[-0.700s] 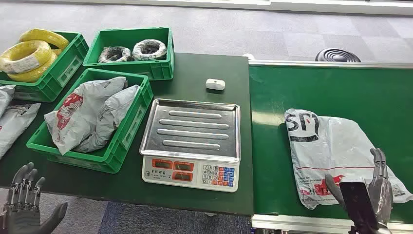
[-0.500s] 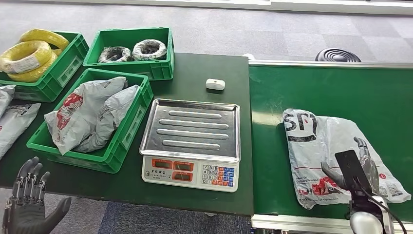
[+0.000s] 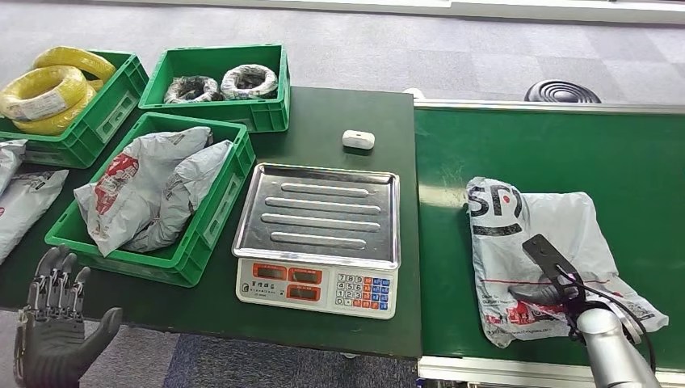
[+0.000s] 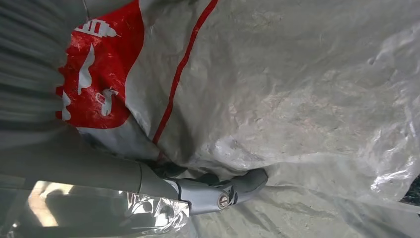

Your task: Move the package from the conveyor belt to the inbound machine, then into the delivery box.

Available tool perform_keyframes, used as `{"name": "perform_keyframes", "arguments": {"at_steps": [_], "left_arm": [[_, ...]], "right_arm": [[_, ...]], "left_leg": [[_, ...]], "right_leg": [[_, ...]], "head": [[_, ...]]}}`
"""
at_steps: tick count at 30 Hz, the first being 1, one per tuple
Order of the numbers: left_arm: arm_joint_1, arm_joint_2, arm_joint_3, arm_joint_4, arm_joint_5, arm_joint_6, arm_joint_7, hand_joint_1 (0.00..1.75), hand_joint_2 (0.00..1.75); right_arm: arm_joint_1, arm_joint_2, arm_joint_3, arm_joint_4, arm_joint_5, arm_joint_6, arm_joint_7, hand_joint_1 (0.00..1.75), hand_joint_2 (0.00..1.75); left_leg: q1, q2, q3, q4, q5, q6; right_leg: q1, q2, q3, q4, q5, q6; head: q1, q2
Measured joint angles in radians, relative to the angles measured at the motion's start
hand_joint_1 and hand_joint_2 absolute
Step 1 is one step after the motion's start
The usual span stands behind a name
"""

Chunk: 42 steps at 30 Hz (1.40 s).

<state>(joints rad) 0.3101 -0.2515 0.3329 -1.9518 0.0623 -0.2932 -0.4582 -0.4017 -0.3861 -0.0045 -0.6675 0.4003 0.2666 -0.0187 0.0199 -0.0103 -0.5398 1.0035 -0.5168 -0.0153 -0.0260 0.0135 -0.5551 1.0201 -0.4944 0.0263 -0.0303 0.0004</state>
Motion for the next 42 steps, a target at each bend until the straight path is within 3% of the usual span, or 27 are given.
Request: {"name": "perform_keyframes", "arguments": {"at_steps": [1, 2, 7, 11, 14, 16, 19, 23, 27, 29, 32, 36, 39, 42], "left_arm": [[0.0, 0.004, -0.002, 0.002, -0.002, 0.012, -0.001, 0.0, 1.75], [0.0, 0.006, -0.004, 0.002, -0.004, 0.024, -0.002, 0.0, 1.75], [0.018, 0.006, -0.007, -0.016, -0.008, 0.064, 0.002, 0.0, 1.75], [0.031, -0.01, 0.002, -0.049, -0.013, 0.065, 0.017, 0.0, 1.75], [0.039, -0.027, 0.014, -0.066, -0.021, 0.05, 0.028, 0.0, 1.75], [0.04, -0.046, 0.029, -0.082, -0.024, 0.034, 0.038, 0.0, 1.75], [0.04, -0.069, 0.044, -0.104, -0.025, 0.028, 0.045, 0.0, 1.75], [0.038, -0.085, 0.047, -0.112, -0.033, 0.033, 0.037, 0.0, 1.75], [0.034, -0.086, 0.03, -0.111, -0.048, 0.056, 0.014, 0.0, 1.75], [0.03, -0.083, 0.014, -0.11, -0.052, 0.074, 0.004, 0.0, 1.75], [0.017, -0.07, -0.013, -0.108, -0.049, 0.101, -0.008, 0.0, 1.75], [-0.019, -0.042, -0.044, -0.101, -0.038, 0.12, -0.013, 0.0, 1.75], [-0.048, -0.019, -0.065, -0.099, -0.029, 0.128, -0.009, 0.0, 1.75], [-0.066, 0.001, -0.083, -0.099, -0.024, 0.135, -0.002, 0.0, 1.75]], "right_arm": [[-0.017, -0.002, 0.014, 0.026, 0.006, 0.011, 0.006, 1.56, 1.75], [-0.034, -0.003, 0.026, 0.045, 0.014, 0.021, 0.016, 1.64, 1.75], [-0.127, 0.004, 0.096, 0.13, 0.08, 0.016, 0.093, 1.71, 1.75], [-0.18, 0.031, 0.141, 0.171, 0.12, -0.058, 0.152, 1.75, 1.75], [-0.194, 0.051, 0.151, 0.184, 0.114, -0.146, 0.152, 1.75, 1.75], [-0.192, 0.077, 0.134, 0.167, 0.068, -0.265, 0.105, 1.75, 1.75], [-0.179, 0.124, 0.072, 0.073, -0.056, -0.413, -0.03, 1.75, 1.75], [-0.167, 0.18, 0.027, -0.102, -0.133, -0.53, -0.115, 1.75, 1.75], [-0.151, 0.228, 0.032, -0.267, -0.139, -0.658, -0.202, 1.75, 1.75], [-0.147, 0.248, 0.051, -0.344, -0.124, -0.678, -0.228, 1.75, 1.75], [-0.156, 0.27, 0.12, -0.44, -0.087, -0.601, -0.224, 1.75, 1.75], [-0.231, 0.299, 0.288, -0.482, 0.006, -0.301, -0.144, 1.75, 1.75], [-0.31, 0.355, 0.421, -0.468, 0.097, -0.135, -0.104, 1.75, 1.75], [-0.38, 0.419, 0.524, -0.42, 0.151, -0.039, -0.083, 1.75, 1.75]], "left_leg": [[0.0, 0.0, 0.001, 0.0, 0.0, 0.0], [0.0, 0.001, 0.001, 0.0, 0.0, 0.0], [0.0, 0.002, 0.006, 0.0, 0.0, 0.0], [0.0, 0.001, 0.007, 0.0, 0.0, 0.0], [0.0, 0.0, 0.006, 0.0, 0.001, 0.0], [0.0, 0.0, 0.004, 0.0, 0.001, 0.0], [0.0, 0.0, 0.002, 0.0, 0.001, 0.0], [0.0, -0.001, 0.0, 0.0, 0.002, 0.0], [0.0, -0.001, -0.001, 0.0, 0.002, 0.0], [0.0, -0.001, -0.001, 0.0, 0.001, 0.0], [0.0, 0.0, -0.002, 0.0, 0.002, 0.0], [0.0, 0.002, -0.001, 0.0, 0.003, -0.002], [0.001, 0.001, -0.001, 0.0, 0.004, -0.003], [0.001, 0.0, -0.002, 0.0, 0.004, -0.003]], "right_leg": [[0.0, 0.0, 0.001, 0.0, 0.0, 0.0], [0.0, 0.0, 0.001, 0.0, 0.0, 0.0], [0.0, 0.001, 0.008, -0.001, -0.001, 0.0], [0.0, 0.0, 0.008, -0.001, 0.0, 0.0], [0.0, 0.0, 0.008, 0.0, 0.0, 0.0], [0.0, 0.0, 0.006, 0.0, 0.0, 0.0], [0.0, 0.0, 0.003, 0.0, 0.0, 0.0], [0.0, -0.001, 0.001, 0.001, 0.0, 0.0], [0.0, -0.001, 0.0, 0.0, 0.0, 0.0], [0.0, -0.001, -0.001, 0.0, 0.0, 0.0], [0.0, 0.0, -0.001, 0.001, 0.0, 0.0], [0.0, 0.001, -0.002, 0.002, 0.001, -0.001], [0.001, 0.001, -0.003, 0.003, 0.001, -0.001], [0.001, 0.001, -0.003, 0.004, 0.001, -0.002]], "head": [[0.0, 0.0], [0.0, 0.0], [0.0, 0.0], [0.0, 0.0], [0.0, 0.0], [0.0, 0.0], [0.0, 0.0], [0.0, 0.0], [0.0, 0.0], [0.0, 0.0], [0.0, 0.0], [0.0, 0.0], [0.0, 0.0], [0.0, 0.0]]}}
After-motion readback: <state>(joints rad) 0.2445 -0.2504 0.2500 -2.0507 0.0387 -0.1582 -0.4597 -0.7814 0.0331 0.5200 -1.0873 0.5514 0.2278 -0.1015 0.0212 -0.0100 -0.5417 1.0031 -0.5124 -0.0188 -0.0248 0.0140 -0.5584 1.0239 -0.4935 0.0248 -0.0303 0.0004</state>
